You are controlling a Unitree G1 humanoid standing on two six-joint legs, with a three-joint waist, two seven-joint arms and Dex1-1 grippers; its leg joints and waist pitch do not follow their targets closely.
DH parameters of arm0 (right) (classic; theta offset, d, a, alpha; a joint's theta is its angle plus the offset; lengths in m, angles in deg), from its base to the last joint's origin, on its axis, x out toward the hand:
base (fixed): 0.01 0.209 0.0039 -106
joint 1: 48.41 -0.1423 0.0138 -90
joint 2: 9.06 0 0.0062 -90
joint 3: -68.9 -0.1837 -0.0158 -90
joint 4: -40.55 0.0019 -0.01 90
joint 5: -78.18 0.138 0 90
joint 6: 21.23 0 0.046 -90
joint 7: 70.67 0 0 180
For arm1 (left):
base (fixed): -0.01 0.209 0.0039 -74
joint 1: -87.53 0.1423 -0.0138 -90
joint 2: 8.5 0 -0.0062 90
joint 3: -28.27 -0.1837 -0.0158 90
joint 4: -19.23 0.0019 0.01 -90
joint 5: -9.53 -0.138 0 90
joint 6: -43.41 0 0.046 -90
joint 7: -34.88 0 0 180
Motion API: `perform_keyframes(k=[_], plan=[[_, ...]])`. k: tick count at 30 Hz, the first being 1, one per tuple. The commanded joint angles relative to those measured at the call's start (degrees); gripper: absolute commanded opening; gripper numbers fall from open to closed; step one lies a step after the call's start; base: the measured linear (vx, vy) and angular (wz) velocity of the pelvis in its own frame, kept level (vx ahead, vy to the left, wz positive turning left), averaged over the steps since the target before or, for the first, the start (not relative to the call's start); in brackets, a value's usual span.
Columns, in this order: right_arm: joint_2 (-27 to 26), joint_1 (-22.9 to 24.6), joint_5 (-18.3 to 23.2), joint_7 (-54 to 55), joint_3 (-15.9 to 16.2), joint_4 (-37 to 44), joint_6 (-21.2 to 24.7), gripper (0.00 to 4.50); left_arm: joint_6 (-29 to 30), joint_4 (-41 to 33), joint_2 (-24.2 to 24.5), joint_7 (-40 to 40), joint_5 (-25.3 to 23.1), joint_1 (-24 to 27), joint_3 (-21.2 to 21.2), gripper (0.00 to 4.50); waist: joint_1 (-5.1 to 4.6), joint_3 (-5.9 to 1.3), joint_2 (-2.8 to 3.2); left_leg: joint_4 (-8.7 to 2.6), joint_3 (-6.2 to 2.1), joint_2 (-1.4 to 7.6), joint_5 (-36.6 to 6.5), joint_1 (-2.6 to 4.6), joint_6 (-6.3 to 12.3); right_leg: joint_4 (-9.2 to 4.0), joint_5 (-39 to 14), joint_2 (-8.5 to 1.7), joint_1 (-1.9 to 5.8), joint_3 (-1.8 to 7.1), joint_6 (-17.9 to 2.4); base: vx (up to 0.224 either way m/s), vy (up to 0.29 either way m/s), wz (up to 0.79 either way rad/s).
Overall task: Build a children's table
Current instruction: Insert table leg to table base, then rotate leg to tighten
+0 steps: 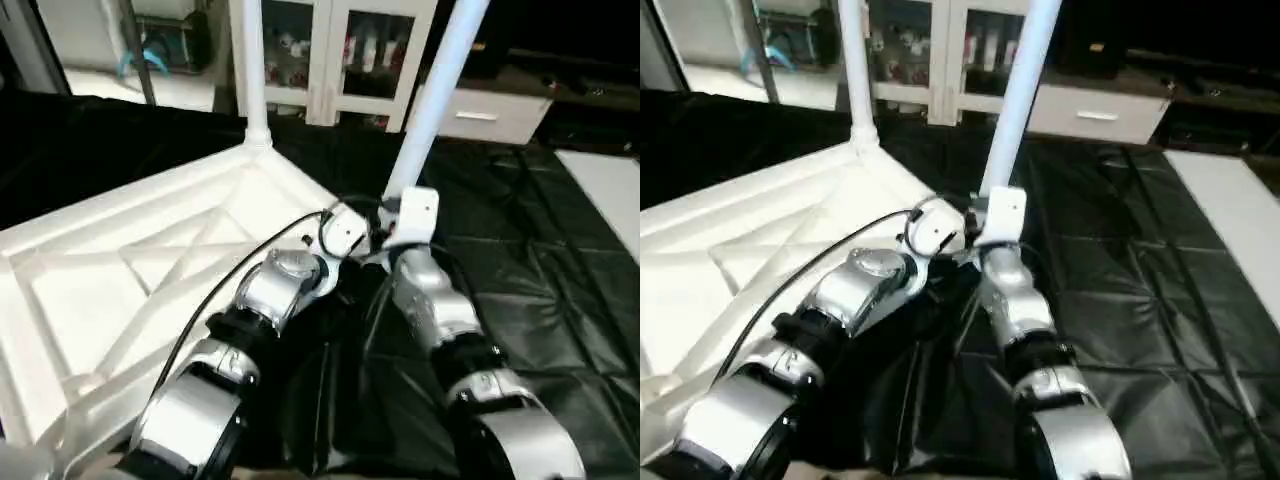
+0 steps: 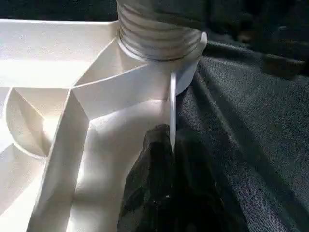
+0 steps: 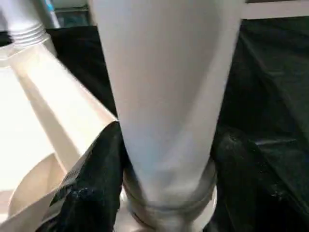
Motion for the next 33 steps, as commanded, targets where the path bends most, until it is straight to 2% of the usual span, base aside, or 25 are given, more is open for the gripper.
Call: perform_keyframes(k=[1, 4, 6, 7, 8, 9, 10, 11, 12, 14, 15, 16, 17, 18, 19, 20, 22, 23, 24, 25, 28, 29, 31, 33], plan=[[1.5, 2.7, 0.4, -1.3, 0.1, 2.2, 3.2, 3.11, -2.4, -0.2, 1.9, 0.0, 0.0, -0.6, 0.8, 0.00, 0.51, -3.22, 0.15, -3.74, -0.41, 2.17, -11.6, 0.05, 1.81, -4.11, -7.3, -3.74, 2.56, 3.25, -10.1, 0.000, 0.000, 0.00], [5.6, 9.3, 2.5, -8.8, 2.7, 16.7, 10.1, 3.44, -2.9, -1.2, 3.4, 3.0, 0.0, 0.2, 0.0, 0.00, 1.05, -3.29, 0.16, -3.46, -0.36, 2.18, -7.5, -0.09, 3.20, -3.59, -2.3, -3.52, 3.09, 3.21, -10.5, 0.000, 0.000, 0.00], [6.8, 10.9, 2.7, -10.8, 3.5, 20.0, 11.5, 3.53, -2.8, -1.6, 3.7, 3.9, 0.0, 0.4, -0.2, 0.00, 1.48, -3.35, 0.20, -3.28, -0.29, 2.21, -5.9, -0.03, 4.25, -3.39, 0.0, -3.68, 3.15, 3.24, -11.1, 0.000, 0.000, 0.00], [9.9, 13.8, 3.9, -14.5, 4.7, 25.5, 14.3, 3.62, -3.0, -2.7, 4.7, 6.2, 0.0, 1.2, -1.0, 0.00, 1.47, -3.37, 0.22, -3.21, -0.24, 2.16, -5.5, -0.05, 4.29, -3.33, 0.2, -3.65, 3.13, 3.24, -11.4, 0.000, 0.000, 0.00], [11.5, 15.1, 4.7, -16.4, 5.3, 28.3, 15.9, 3.87, -2.9, -3.2, 5.2, 7.3, 0.0, 1.7, -1.4, 0.00, 2.05, -3.57, 0.16, -2.80, -0.18, 2.24, -3.9, 0.10, 5.23, -3.09, 2.9, -3.60, 3.37, 3.33, -11.5, 0.000, 0.000, 0.00], [13.9, 16.9, 5.7, -19.0, 5.9, 31.7, 17.9, 3.92, -3.2, -3.9, 6.1, 9.1, -0.1, 2.3, -2.2, 0.00, 1.90, -3.56, 0.27, -2.83, -0.24, 2.25, -2.9, -0.22, 5.51, -2.75, 4.6, -3.61, 3.35, 3.40, -11.9, 0.000, 0.000, 0.00], [16.6, 18.6, 6.9, -21.8, 6.2, 35.0, 19.5, 3.92, -3.5, -4.7, 7.0, 11.1, -0.1, 3.0, -3.0, 0.00, 2.08, -3.38, 0.27, -2.77, -0.11, 2.05, -3.3, -0.14, 6.30, -3.01, 5.0, -3.41, 3.29, 3.25, -12.2, 0.000, 0.000, 0.00], [18.9, 19.9, 7.8, -24.2, 6.1, 37.8, 21.1, 4.04, -3.8, -5.3, 7.9, 12.8, -0.1, 3.6, -3.6, 0.00, 2.08, -3.30, 0.21, -2.88, -0.14, 2.19, -4.4, -0.18, 6.44, -3.10, 3.4, -3.56, 3.29, 3.27, -12.3, 0.000, 0.000, 0.00], [20.6, 20.7, 8.7, -26.2, 6.0, 39.4, 22.0, 4.04, -4.0, -5.8, 8.5, 14.3, 0.0, 4.1, -4.1, 0.00, 2.17, -3.26, 0.61, -2.92, -0.15, 2.23, -5.2, -0.07, 6.16, -3.20, 2.2, -3.59, 3.21, 3.26, -12.3, 0.000, 0.000, 0.00], [26.6, 22.9, 11.5, -33.8, 5.5, 43.9, 23.9, 4.35, -3.9, -8.2, 10.8, 20.2, 0.5, 5.9, -5.9, 0.00, 2.12, -2.98, 0.51, -3.18, -0.10, 2.53, -9.2, 0.10, 4.94, -3.89, -4.3, -3.77, 2.89, 3.32, -11.9, 0.000, 0.000, 0.00], [29.3, 23.9, 12.7, -37.5, 5.4, 45.7, 24.6, 4.40, -4.7, -9.6, 12.0, 23.1, 0.6, 6.8, -7.0, 0.00, 2.15, -3.00, 0.80, -3.21, -0.19, 2.48, -10.1, 0.12, 4.69, -3.93, -5.5, -3.74, 3.01, 3.26, -12.0, 0.000, 0.000, 0.00], [32.2, 24.8, 13.2, -41.5, 5.6, 47.0, 24.7, 4.45, -5.2, -11.1, 13.3, 26.4, 1.0, 7.7, -8.2, 0.00, 2.57, -2.99, 0.78, -3.17, -0.18, 2.80, -10.7, 0.29, 4.58, -4.01, -6.2, -3.87, 2.97, 3.46, -11.6, 0.000, 0.000, 0.00], [33.8, 25.3, 13.4, -43.7, 5.8, 47.5, 24.6, 4.45, -5.2, -11.9, 14.0, 28.1, 1.1, 8.2, -8.8, 0.00, 2.57, -2.88, 0.73, -3.25, -0.21, 2.82, -10.6, 0.03, 4.39, -3.93, -6.4, -3.85, 3.01, 3.46, -11.5, 0.000, 0.000, 0.00], [36.1, 26.0, 13.6, -46.5, 6.1, 48.4, 24.8, 4.45, -5.1, -13.4, 15.2, 30.7, 1.5, 9.0, -9.8, 0.00, 2.56, -2.94, 0.76, -3.22, -0.12, 2.80, -10.5, 0.12, 4.25, -3.90, -6.4, -3.82, 2.83, 3.45, -11.8, 0.000, 0.000, 0.00], [39.1, 26.7, 13.7, -50.8, 6.9, 48.8, 24.2, 4.45, -5.8, -15.7, 17.0, 35.0, 2.0, 10.2, -11.5, 0.00, 2.66, -3.08, 1.00, -3.11, -0.23, 2.76, -10.3, 0.16, 3.91, -3.80, -6.1, -3.84, 2.84, 3.38, -12.1, 0.000, 0.000, 0.00], [39.3, 26.8, 13.7, -51.0, 7.0, 48.8, 24.2, 4.45, -5.8, -15.8, 17.1, 35.2, 2.0, 10.2, -11.6, 0.00, 2.86, -3.02, 0.80, -3.02, -0.15, 2.88, -9.9, 0.19, 4.16, -3.67, -5.1, -3.85, 2.84, 3.49, -12.4, 0.000, 0.000, 0.00], [43.5, 27.3, 13.9, -57.2, 8.8, 49.7, 23.6, 4.45, -6.3, -20.4, 20.0, 42.4, 3.6, 12.1, -14.3, 0.00, 3.00, -3.20, 0.80, -3.06, -0.19, 2.97, -10.0, 0.37, 4.18, -3.48, -4.9, -3.84, 2.85, 3.38, -13.0, 0.000, 0.000, 0.00], [44.7, 26.9, 14.0, -59.1, 9.5, 50.0, 23.8, 4.45, -6.2, -22.4, 21.2, 45.1, 4.0, 12.8, -15.5, 0.00, 3.13, -2.93, 0.86, -3.01, 0.00, 2.92, -10.1, 0.42, 4.32, -3.60, -5.5, -3.86, 2.55, 3.48, -13.3, 0.000, 0.000, 0.00], [44.7, 26.9, 14.0, -59.1, 9.5, 50.0, 23.8, 4.45, -6.2, -22.4, 21.2, 45.1, 4.0, 12.8, -15.5, 0.00, 3.29, -3.08, 0.99, -2.98, -0.08, 2.97, -10.0, 0.46, 4.17, -3.45, -5.6, -3.93, 2.64, 3.46, -13.5, 0.000, 0.000, 0.00], [45.2, 26.7, 14.0, -59.9, 9.9, 50.1, 23.9, 4.45, -6.2, -23.2, 21.8, 46.3, 4.0, 13.0, -16.1, 0.00, 3.49, -2.96, 1.09, -3.00, 0.05, 3.03, -10.5, 0.71, 4.02, -3.57, -6.1, -3.75, 2.28, 3.48, -13.7, 0.000, 0.000, 0.00], [46.3, 25.9, 13.6, -61.7, 11.2, 50.2, 23.8, 4.45, -5.9, -24.5, 22.8, 47.9, 3.6, 13.3, -17.2, 0.00, 4.11, -2.88, 1.14, -3.13, 0.02, 3.11, -12.3, 0.98, 2.96, -3.72, -8.6, -3.86, 2.22, 3.48, -13.4, 0.000, 0.000, 0.00], [46.4, 24.5, 11.1, -63.4, 13.7, 49.5, 21.6, 4.45, -6.5, -25.0, 23.3, 48.7, 2.6, 13.2, -18.1, 0.00, 4.20, -2.72, 1.11, -3.32, -0.03, 3.12, -14.3, 1.13, 1.99, -3.91, -10.8, -3.94, 2.19, 3.50, -12.9, 0.000, 0.000, 0.00], [46.2, 24.0, 10.2, -63.7, 14.5, 49.1, 20.7, 4.45, -6.8, -25.0, 23.3, 48.7, 2.3, 13.1, -18.3, 0.00, 4.09, -2.64, 1.07, -3.58, -0.21, 3.05, -16.1, 1.04, 1.06, -4.16, -13.9, -4.05, 2.35, 3.48, -11.7, 0.000, 0.000, 0.00], [45.1, 22.5, 9.0, -64.9, 16.2, 48.1, 19.5, 4.45, -7.6, -24.2, 22.7, 47.5, 1.6, 12.7, -18.1, 0.00, 4.13, -2.78, 1.00, -3.49, -0.21, 3.00, -15.9, 1.17, 0.80, -4.27, -14.3, -4.17, 2.32, 3.61, -11.2, 0.000, 0.000, 0.00]])
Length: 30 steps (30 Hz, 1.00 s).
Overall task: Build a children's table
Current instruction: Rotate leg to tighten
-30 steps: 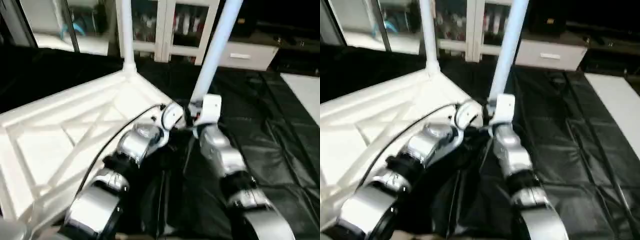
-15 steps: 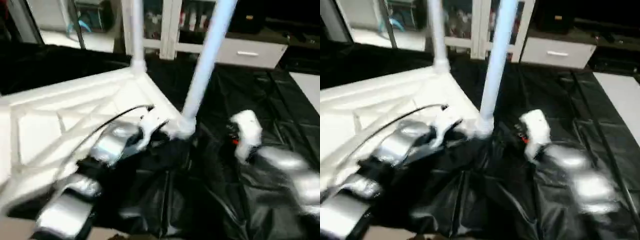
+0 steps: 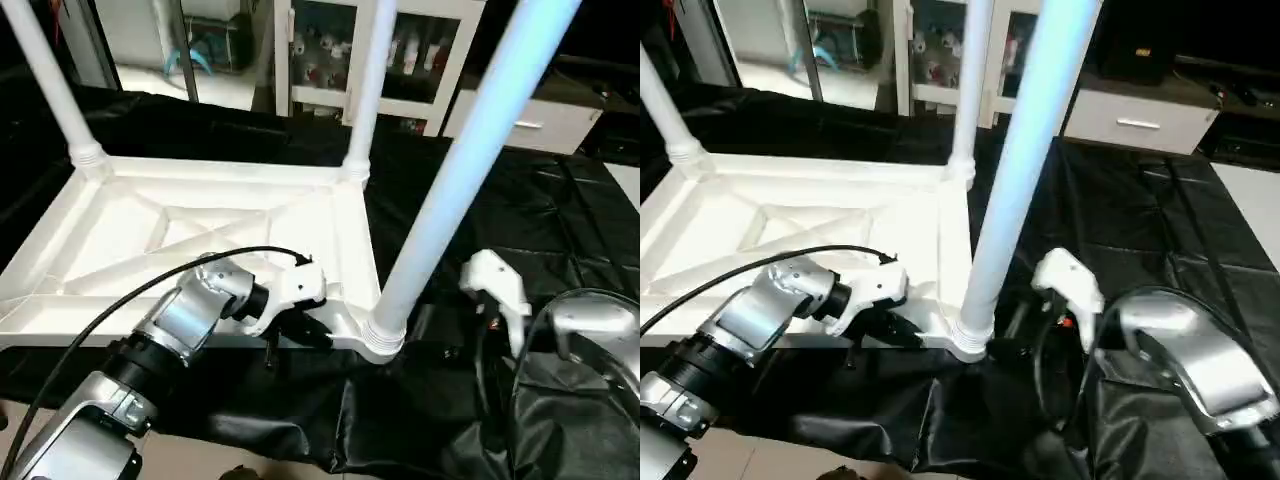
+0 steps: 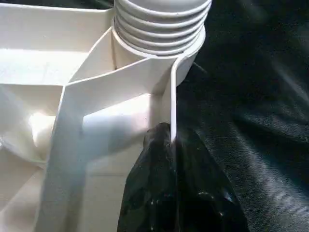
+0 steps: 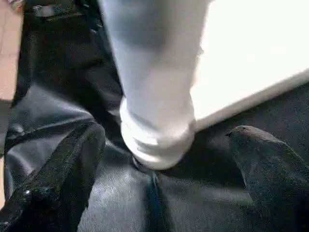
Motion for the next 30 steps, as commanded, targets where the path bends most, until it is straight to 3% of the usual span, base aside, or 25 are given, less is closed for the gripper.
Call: perform_keyframes(k=[1, 5, 14, 22, 30], plan=[[-0.2, -1.0, -1.4, -1.2, 1.2, -0.6, -1.2, 4.45, -0.2, 0.9, -0.8, 1.2, -1.6, 0.3, -3.3, 0.00, -0.47, -3.09, 0.12, -4.00, -0.67, 2.89, -15.7, 0.90, 0.36, -4.30, -13.8, -3.99, 1.94, 3.25, -11.2, 0.000, 0.000, 0.00], [-1.2, -3.3, -3.6, -3.4, 3.7, -3.1, -3.2, 4.45, -0.1, 0.7, -0.7, 0.5, -1.7, 0.0, -3.4, 0.00, -0.33, -3.33, 0.14, -3.72, -0.64, 2.79, -12.9, 0.67, 1.10, -3.72, -9.7, -3.80, 2.15, 3.20, -12.0, 0.000, 0.000, 0.00], [-4.3, -5.8, -6.7, -3.0, 6.4, -8.4, -6.6, 4.45, -0.2, 0.7, -0.6, 0.3, -2.0, 0.0, -3.6, 0.00, -0.52, -3.48, 0.10, -3.55, -0.62, 2.64, -13.0, 0.64, 0.98, -3.49, -8.9, -3.68, 2.20, 3.14, -12.8, 0.000, 0.000, 0.00], [-7.8, -8.1, -7.3, -3.1, 6.6, -13.2, -8.9, 3.77, -0.1, 0.8, -0.5, 0.2, -2.3, 0.1, -3.4, 0.00, -0.71, -3.32, -0.14, -3.58, -0.65, 2.52, -14.3, 0.59, 0.83, -3.75, -12.9, -3.72, 2.14, 3.18, -11.8, 0.000, 0.000, 0.00], [-9.0, -8.7, -7.7, -4.1, 6.4, -14.9, -10.2, 2.98, -0.1, 1.0, -0.5, 0.2, -2.4, 0.2, -3.2, 0.00, -0.81, -3.31, -0.18, -3.57, -0.65, 2.49, -14.2, 0.56, 1.00, -3.69, -13.2, -3.56, 2.06, 3.24, -11.6, 0.000, 0.000, 0.00]])
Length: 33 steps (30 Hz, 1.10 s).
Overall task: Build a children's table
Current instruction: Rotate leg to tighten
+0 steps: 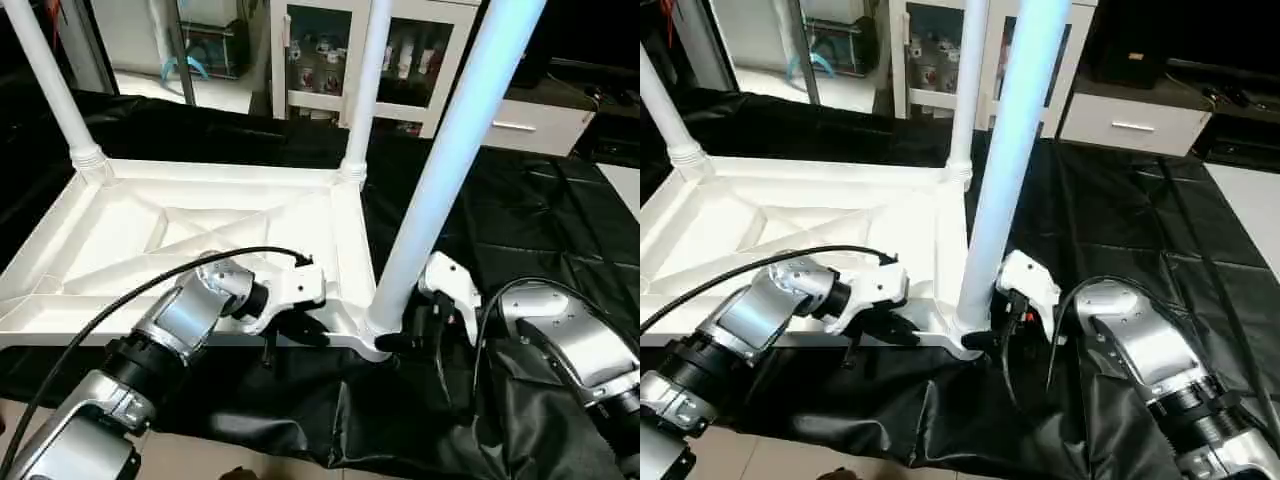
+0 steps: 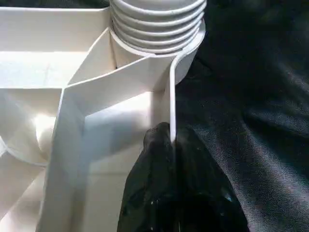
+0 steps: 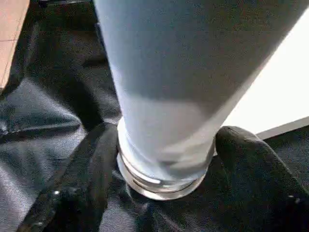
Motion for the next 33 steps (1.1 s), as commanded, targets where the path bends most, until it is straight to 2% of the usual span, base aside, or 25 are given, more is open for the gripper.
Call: perform_keyframes(k=[1, 5, 10, 13, 15, 18, 19, 20, 22, 24, 25, 26, 28, 29, 31, 33], plan=[[-0.4, -1.3, -0.5, -0.2, 0.0, -0.6, -1.4, 2.98, 0.3, 1.0, -0.7, 0.7, -1.1, 0.4, -3.0, 0.00, -0.41, -3.28, -0.12, -3.86, -0.66, 2.49, -14.3, 0.39, 0.95, -4.43, -13.4, -3.63, 2.13, 3.03, -11.6, 0.000, 0.000, 0.00], [-0.7, -1.3, -0.7, -0.4, 0.0, -1.1, -1.7, 2.76, 0.3, 1.1, -0.6, 0.8, -1.2, 0.4, -3.0, 0.00, -0.45, -3.25, -0.07, -3.89, -0.66, 2.47, -14.9, 0.44, 0.78, -4.55, -14.4, -3.63, 2.06, 3.06, -11.4, 0.000, 0.000, 0.00], [-1.7, -0.3, -1.4, -0.1, -0.1, -1.6, -2.0, 2.74, 0.5, 1.3, -0.6, 0.4, -1.4, 0.5, -2.8, 0.00, -0.52, -3.26, -0.02, -3.92, -0.67, 2.47, -15.1, 0.46, 0.79, -4.48, -13.8, -3.54, 2.02, 3.05, -11.7, 0.000, 0.000, 0.00], [-2.3, -0.2, -1.4, 1.1, -0.7, -2.1, -1.8, 2.74, 0.7, 1.4, -0.9, -0.4, -1.3, 0.6, -2.4, 0.00, -0.60, -3.17, -0.09, -3.99, -0.70, 2.40, -16.0, 0.45, 0.58, -4.69, -15.7, -3.56, 1.98, 3.04, -11.2, 0.000, 0.000, 0.00], [-4.3, -0.5, -1.7, 5.3, -2.2, -4.2, -1.5, 2.74, 1.6, 2.3, -2.3, -2.8, -0.9, 0.4, -0.9, 0.00, -0.70, -3.06, -0.20, -4.06, -0.76, 2.38, -17.2, 0.53, 0.19, -4.99, -18.5, -3.62, 1.85, 3.02, -10.5, 0.000, 0.000, 0.00], [-9.7, -1.3, -1.9, 16.0, -6.3, -9.1, 1.0, 2.74, 3.3, 5.9, -6.1, -10.0, 0.0, -0.9, 2.9, 0.00, -1.13, -2.97, -0.25, -4.00, -0.79, 2.11, -18.7, 0.67, -0.70, -5.48, -22.4, -3.67, 1.50, 2.84, -9.8, 0.000, 0.000, 0.00], [-10.2, -1.4, -1.9, 16.8, -6.6, -9.3, 1.1, 2.73, 3.3, 6.3, -6.4, -10.7, 0.0, -1.1, 3.2, 0.00, -1.45, -3.00, -0.28, -4.01, -0.94, 2.01, -19.7, 0.80, -1.05, -5.77, -24.7, -3.69, 1.34, 2.69, -9.0, 0.000, 0.000, 0.00], [-13.5, -1.9, -1.9, 23.0, -8.8, -11.3, 2.4, 2.73, 3.6, 9.1, -8.5, -15.2, 0.0, -2.4, 5.0, 0.00, -1.95, -3.02, -0.47, -4.13, -1.08, 1.96, -19.3, 0.39, -1.23, -5.72, -24.9, -3.59, 1.52, 2.68, -8.3, 0.000, 0.000, 0.00], [-15.7, -2.3, -1.7, 26.6, -10.3, -12.2, 3.4, 2.73, 3.7, 10.7, -9.6, -17.4, 0.0, -3.2, 5.8, 0.00, -2.46, -3.15, -0.48, -4.24, -1.38, 1.94, -19.6, 0.16, -1.59, -5.72, -25.3, -3.67, 1.67, 2.51, -7.6, 0.000, 0.000, 0.00], [-18.0, -2.7, -2.3, 31.3, -11.5, -13.5, 3.3, 2.73, 3.4, 12.6, -10.8, -20.3, -0.3, -4.2, 6.6, 0.00, -2.85, -3.17, -0.32, -4.24, -1.37, 2.00, -19.2, 0.08, -1.49, -5.68, -23.5, -3.65, 1.55, 2.67, -7.7, 0.000, 0.000, 0.00], [-19.6, -3.2, -3.2, 34.7, -12.0, -14.9, 3.0, 2.73, 3.5, 14.0, -11.7, -22.4, -0.4, -4.9, 7.2, 0.00, -3.03, -3.24, -0.31, -4.22, -1.38, 1.97, -18.9, -0.08, -1.29, -5.52, -22.1, -3.61, 1.73, 2.70, -8.0, 0.000, 0.000, 0.00], [-22.1, -4.0, -4.5, 39.6, -12.5, -17.0, 2.3, 2.73, 3.4, 16.3, -12.9, -25.5, -0.7, -6.1, 8.2, 0.00, -3.23, -3.30, -0.27, -4.17, -1.21, 1.88, -18.1, -0.10, -1.38, -5.38, -20.7, -3.48, 1.51, 2.79, -8.4, 0.000, 0.000, 0.00], [-24.5, -4.8, -5.4, 44.1, -13.1, -19.0, 2.2, 2.73, 3.0, 18.3, -13.8, -27.8, -1.1, -7.1, 8.9, 0.00, -3.26, -3.43, -0.34, -4.05, -1.09, 1.78, -17.4, 0.17, -1.71, -5.34, -19.7, -3.52, 1.36, 2.91, -8.8, 0.000, 0.000, 0.00], [-27.1, -5.6, -6.5, 49.3, -13.9, -21.0, 2.6, 2.73, 2.5, 20.1, -14.8, -29.7, -1.4, -8.1, 9.7, 0.00, -3.32, -3.51, -0.43, -3.99, -1.03, 1.79, -16.0, 0.00, -1.47, -5.05, -17.1, -3.45, 1.53, 3.04, -9.3, 0.000, 0.000, 0.00], [-30.0, -6.5, -8.6, 56.3, -14.5, -23.3, 2.6, 2.72, 1.6, 22.4, -15.7, -31.6, -1.6, -9.2, 10.4, 0.00, -3.46, -3.58, -0.11, -4.06, -0.98, 1.74, -14.0, -0.08, -1.67, -4.67, -13.8, -3.25, 1.58, 3.10, -9.9, 0.000, 0.000, 0.00], [-32.7, -7.4, -10.7, 64.8, -15.2, -25.5, 1.0, 2.72, 1.0, 23.8, -16.2, -33.1, -1.8, -10.0, 10.7, 0.00, -3.48, -3.74, -0.23, -3.86, -0.84, 1.72, -12.4, 0.07, -1.65, -4.30, -10.0, -3.16, 1.66, 3.20, -10.6, 0.025, -0.004, -0.01]])
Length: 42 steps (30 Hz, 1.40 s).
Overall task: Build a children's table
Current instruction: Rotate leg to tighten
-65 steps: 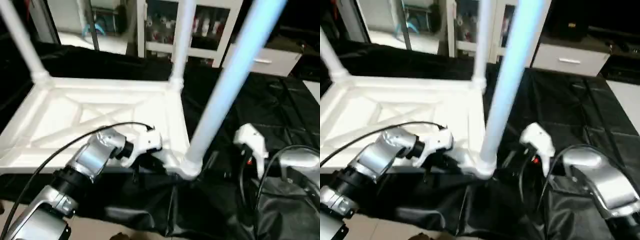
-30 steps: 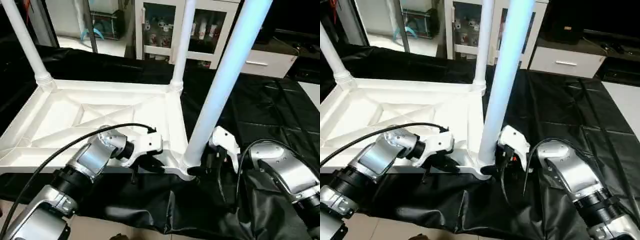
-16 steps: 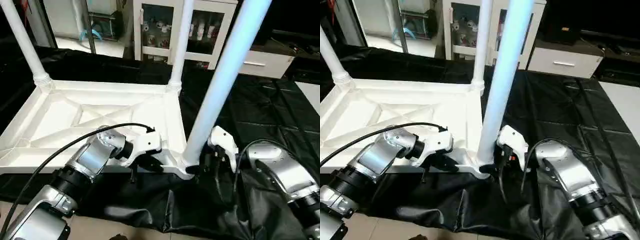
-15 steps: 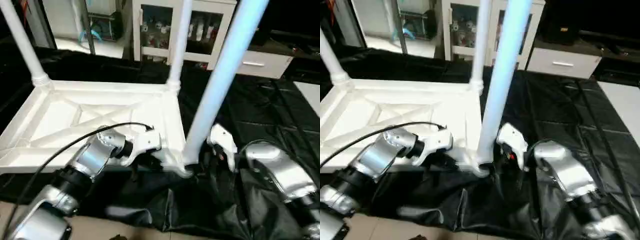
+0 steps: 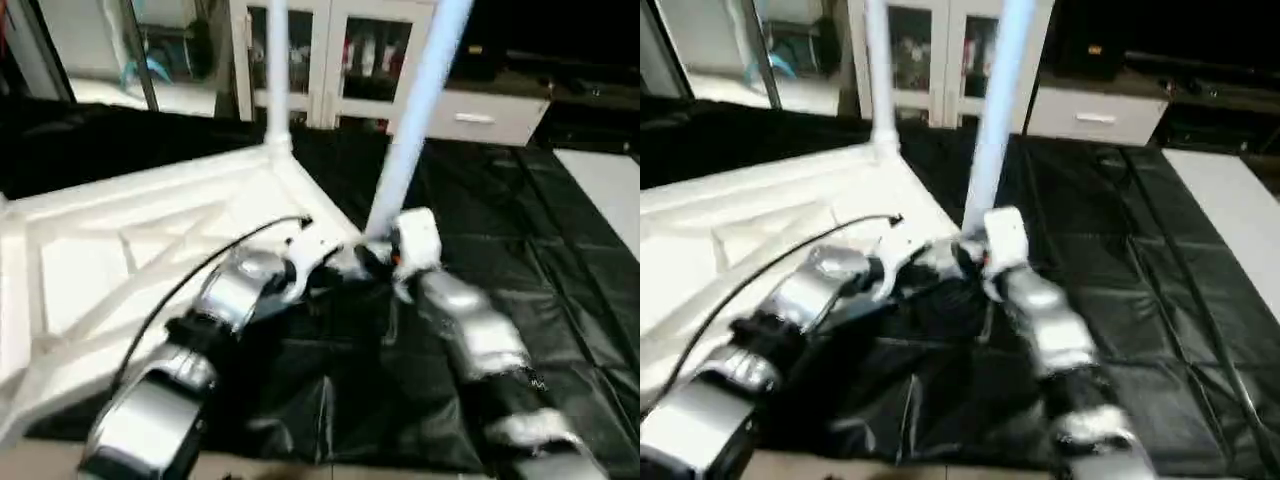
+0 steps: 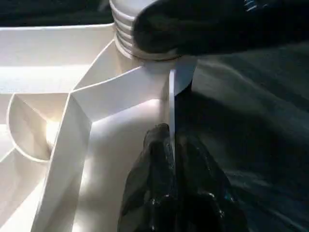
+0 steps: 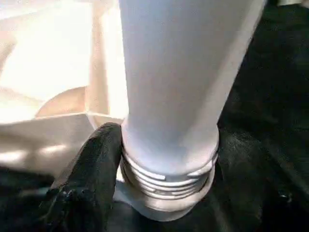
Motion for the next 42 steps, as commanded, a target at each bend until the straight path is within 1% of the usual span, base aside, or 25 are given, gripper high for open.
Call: perform_keyframes(k=[1, 3, 4, 5, 6, 8, 10, 11, 13, 14, 16, 19, 20, 21, 23, 26, 27, 29, 30, 31, 32, 33, 36, 37, 42], plan=[[-0.9, 0.4, -3.5, 8.5, -0.6, -5.5, 0.8, 2.72, -0.8, 1.4, -0.7, -1.2, -0.1, -0.6, 0.1, 0.00, 0.03, -3.59, 0.44, -3.99, -0.68, 1.76, -11.6, 0.01, -1.80, -4.17, -8.9, -3.29, 2.10, 2.82, -10.8, 0.000, 0.000, 0.00], [-2.3, -0.2, -4.5, 9.9, 0.2, -6.1, -0.8, 2.72, -1.2, 2.2, -0.9, -1.7, 0.0, -0.9, 0.2, 0.00, 0.07, -3.66, 0.27, -3.91, -0.58, 1.77, -11.5, 0.03, -1.47, -3.99, -7.5, -3.25, 2.25, 2.86, -11.0, 0.000, 0.000, 0.00], [-3.4, -0.5, -4.0, 9.0, 0.1, -6.4, -2.7, 2.72, -1.5, 2.8, -0.9, -1.9, 0.0, -1.0, 0.2, 0.00, 0.12, -3.55, 0.40, -3.98, -0.51, 1.77, -11.9, 0.08, -1.19, -4.08, -7.6, -3.23, 2.19, 2.86, -10.8, 0.000, 0.000, 0.00], [-3.8, -0.7, -3.4, 8.3, -0.2, -6.6, -3.0, 2.72, -1.6, 2.9, -0.9, -1.9, 0.0, -1.1, 0.2, 0.00, 0.06, -3.44, 0.34, -4.06, -0.53, 1.79, -13.0, 0.04, -1.05, -4.23, -8.8, -3.27, 2.21, 2.88, -10.5, 0.000, 0.000, 0.00], [-4.9, -0.9, -1.3, 6.1, -1.0, -6.7, -4.2, 2.72, -1.7, 3.1, -0.8, -1.9, 0.0, -1.0, 0.2, 0.00, 0.04, -3.33, 0.31, -4.14, -0.52, 1.83, -14.4, 0.09, -0.82, -4.45, -10.6, -3.34, 2.15, 2.92, -10.2, 0.000, 0.000, 0.00], [-5.3, -1.3, -0.9, 4.9, -1.2, -6.9, -5.2, 2.72, -2.0, 3.5, -0.8, -2.0, -0.1, -1.0, 0.3, 0.00, 0.01, -3.20, 0.24, -4.27, -0.55, 1.91, -15.9, 0.12, -0.74, -4.72, -13.0, -3.41, 2.03, 2.97, -9.7, 0.000, 0.000, 0.00], [-4.9, -1.1, -0.1, -0.5, -0.2, -5.6, -7.3, 2.72, -2.2, 3.7, -0.4, -1.5, -0.3, -0.8, 0.4, 0.00, 0.06, -3.23, 0.18, -4.28, -0.61, 1.95, -16.2, 0.12, -0.66, -4.77, -13.8, -3.45, 2.12, 2.96, -9.4, 0.000, 0.000, 0.00], [-4.3, -0.8, 0.2, -3.1, 0.4, -4.5, -7.8, 3.07, -2.4, 3.9, -0.2, -1.4, -0.5, -0.7, 0.4, 0.00, 0.04, -3.28, 0.11, -4.17, -0.53, 1.94, -15.2, -0.04, -0.20, -4.68, -12.3, -3.41, 2.23, 3.02, -9.5, 0.000, 0.000, 0.00], [-2.7, 0.1, 1.4, -6.2, 0.7, -1.3, -7.2, 3.44, -2.6, 4.0, 0.2, -0.9, -0.6, -0.5, 0.2, 0.00, 0.14, -3.31, 0.14, -4.10, -0.48, 1.93, -13.7, -0.06, 0.43, -4.50, -10.4, -3.31, 2.36, 3.03, -9.9, 0.000, 0.000, 0.00], [-1.7, 0.5, 1.9, -7.9, 1.1, 0.2, -6.4, 3.50, -2.7, 4.0, 0.4, -0.7, -0.6, -0.4, 0.1, 0.00, 0.23, -3.40, 0.15, -4.01, -0.43, 1.99, -13.1, 0.02, 0.71, -4.36, -9.3, -3.32, 2.35, 3.05, -10.1, 0.000, 0.000, 0.00], [0.6, 1.3, 2.4, -11.0, 1.2, 2.9, -4.9, 3.58, -2.7, 3.8, 0.8, 0.0, -0.8, -0.2, -0.2, 0.00, 0.30, -3.40, 0.06, -3.92, -0.39, 1.88, -11.2, -0.30, 1.60, -4.12, -7.0, -3.32, 2.56, 3.03, -11.0, 0.000, 0.000, 0.00], [4.0, 2.1, 4.6, -15.7, -0.2, 6.8, -2.0, 3.95, -2.4, 2.6, 1.6, 1.5, -0.8, 0.5, -0.7, 0.00, 0.49, -3.30, -0.10, -3.84, -0.29, 1.93, -11.7, -0.18, 2.28, -4.35, -8.4, -3.31, 2.57, 3.03, -11.0, 0.000, 0.000, 0.00], [6.8, 2.5, 6.1, -20.2, -0.4, 9.0, -0.7, 4.01, -2.2, 1.9, 2.1, 2.1, -0.8, 0.9, -0.9, 0.00, 0.48, -3.32, 0.06, -3.86, -0.38, 1.94, -11.8, -0.27, 2.18, -4.35, -9.2, -3.38, 2.66, 3.02, -10.9, 0.000, 0.000, 0.00], [8.2, 2.7, 6.6, -22.9, -0.2, 10.0, -0.1, 4.06, -2.2, 1.7, 2.2, 2.3, -0.8, 1.1, -0.9, 0.00, 0.52, -3.38, -0.07, -3.76, -0.36, 2.04, -11.9, -0.13, 2.43, -4.35, -8.9, -3.25, 2.67, 2.98, -11.2, 0.000, 0.000, 0.00], [11.2, 3.0, 7.3, -27.8, 0.6, 11.3, 0.6, 4.13, -2.2, 1.2, 2.6, 3.2, -0.9, 1.5, -1.1, 0.00, 0.74, -3.40, -0.16, -3.63, -0.32, 2.09, -11.1, -0.23, 2.94, -4.21, -7.5, -3.24, 2.74, 3.02, -11.6, 0.000, 0.000, 0.00], [18.6, 3.6, 8.1, -39.8, 3.1, 12.7, 1.3, 4.45, -1.7, -1.0, 3.6, 7.1, -0.8, 2.7, -2.4, 0.00, 0.98, -3.40, -0.22, -3.40, -0.25, 2.16, -10.4, -0.26, 3.99, -4.13, -6.4, -3.27, 2.83, 2.96, -12.4, 0.000, 0.000, 0.00], [20.0, 3.7, 8.0, -42.2, 3.7, 12.8, 1.0, 4.48, -1.6, -1.6, 3.8, 7.9, -0.7, 3.0, -2.8, 0.00, 1.00, -3.31, -0.16, -3.38, -0.14, 2.12, -10.4, -0.27, 4.17, -4.19, -6.6, -3.33, 2.63, 3.01, -12.9, 0.000, 0.000, 0.00], [21.8, 3.8, 7.4, -45.1, 4.9, 12.6, 0.9, 4.49, -1.6, -2.4, 4.1, 9.1, -0.6, 3.4, -3.2, 0.00, 1.09, -3.32, -0.24, -3.37, -0.20, 2.16, -10.9, -0.26, 4.02, -4.26, -8.0, -3.33, 2.63, 2.88, -13.2, 0.000, 0.000, 0.00], [24.1, 3.1, 5.9, -48.5, 6.4, 10.3, 0.0, 4.49, -1.1, -4.2, 4.9, 11.5, -0.6, 4.4, -4.4, 0.00, 1.12, -3.27, -0.26, -3.41, -0.18, 2.19, -11.3, -0.21, 3.93, -4.38, -8.7, -3.37, 2.55, 2.90, -13.2, 0.000, 0.000, 0.00], [24.7, 2.5, 5.2, -49.3, 6.7, 9.0, -0.5, 4.49, -1.0, -5.0, 5.2, 12.5, -0.6, 4.8, -4.9, 0.00, 1.10, -3.28, -0.28, -3.42, -0.25, 2.33, -11.6, -0.23, 3.70, -4.35, -9.5, -3.47, 2.54, 2.88, -13.4, 0.000, 0.000, 0.00], [24.7, 2.5, 5.2, -49.3, 6.7, 9.0, -0.5, 4.49, -1.0, -5.0, 5.2, 12.5, -0.6, 4.8, -4.9, 0.00, 1.16, -3.34, -0.16, -3.42, -0.28, 2.42, -11.7, -0.11, 3.50, -4.29, -9.6, -3.50, 2.44, 2.87, -13.6, 0.000, 0.000, 0.00], [24.9, 0.8, 4.0, -50.4, 7.3, 5.4, -2.5, 4.49, -0.1, -7.3, 6.1, 15.5, -0.2, 5.9, -6.2, 0.00, 1.12, -3.35, -0.27, -3.41, -0.28, 2.35, -12.1, -0.14, 3.11, -4.36, -10.3, -3.52, 2.39, 2.86, -13.8, 0.000, 0.000, 0.00], [24.6, -0.6, 3.3, -50.9, 7.5, 2.7, -3.5, 4.49, 0.6, -9.4, 7.0, 17.7, 0.1, 6.9, -7.2, 0.00, 0.97, -3.22, -0.25, -3.51, -0.23, 2.34, -12.9, -0.08, 2.55, -4.49, -11.9, -3.48, 2.19, 2.83, -13.9, 0.000, 0.000, 0.00], [24.6, -1.6, 2.7, -51.1, 8.1, 1.4, -4.7, 4.49, 1.3, -11.0, 7.5, 19.0, 0.2, 7.6, -7.8, 0.00, 1.17, -3.23, -0.29, -3.46, -0.17, 2.37, -13.1, 0.13, 2.55, -4.50, -12.0, -3.46, 2.07, 2.89, -13.8, 0.000, 0.000, 0.00], [23.7, -3.7, 2.3, -52.1, 8.7, -1.2, -6.0, 4.49, 2.2, -13.3, 8.6, 20.8, 0.0, 8.5, -8.3, 0.00, 1.70, -3.34, -0.40, -3.47, -0.16, 2.44, -11.3, 0.04, 2.72, -4.07, -9.5, -3.45, 2.17, 2.90, -13.8, 0.000, 0.000, 0.00]])
